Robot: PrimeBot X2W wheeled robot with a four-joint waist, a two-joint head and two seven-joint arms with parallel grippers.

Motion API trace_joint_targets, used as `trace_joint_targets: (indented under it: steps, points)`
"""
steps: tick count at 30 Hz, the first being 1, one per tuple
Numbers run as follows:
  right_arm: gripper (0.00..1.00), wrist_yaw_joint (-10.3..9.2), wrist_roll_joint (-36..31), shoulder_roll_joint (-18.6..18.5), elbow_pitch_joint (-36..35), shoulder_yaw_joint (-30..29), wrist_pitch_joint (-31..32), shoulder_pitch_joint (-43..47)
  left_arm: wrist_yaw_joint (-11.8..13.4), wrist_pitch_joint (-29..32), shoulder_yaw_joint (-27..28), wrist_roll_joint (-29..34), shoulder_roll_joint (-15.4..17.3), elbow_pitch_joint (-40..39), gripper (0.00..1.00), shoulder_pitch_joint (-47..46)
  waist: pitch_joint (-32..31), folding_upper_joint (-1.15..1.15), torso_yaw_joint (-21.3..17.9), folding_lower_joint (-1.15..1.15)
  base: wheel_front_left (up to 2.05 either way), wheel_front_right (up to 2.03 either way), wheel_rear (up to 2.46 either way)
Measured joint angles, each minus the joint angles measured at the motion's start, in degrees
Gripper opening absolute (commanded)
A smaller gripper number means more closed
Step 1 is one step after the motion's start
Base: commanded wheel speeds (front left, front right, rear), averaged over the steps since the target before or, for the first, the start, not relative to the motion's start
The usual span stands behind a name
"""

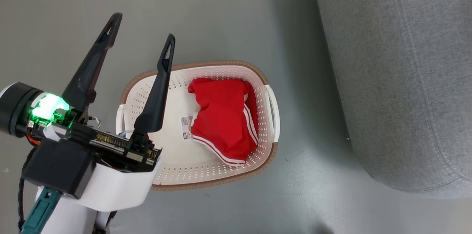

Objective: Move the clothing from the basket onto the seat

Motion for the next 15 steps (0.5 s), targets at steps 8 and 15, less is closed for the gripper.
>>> trace_joint_targets:
  steps: [8, 15]
  points:
    - [0.0, 0.0, 0.4, -0.5, 2.3, 1.6, 0.0, 0.7, 0.0, -0.1, 0.2, 0.0, -0.6, 0.5, 1.0, -1.8, 2.3, 0.0, 0.8, 0.0, 0.0, 0.0, 0.0]
    - [0.2, 0.0, 1.3, 2.2, 3.0, 4.4, 0.0, 2.9, 0.0, -1.5, 0.4, 0.0, -1.3, 2.6, 1.0, -3.0, 2.3, 0.0, 0.5, 0.0, 0.0, 0.0, 0.0]
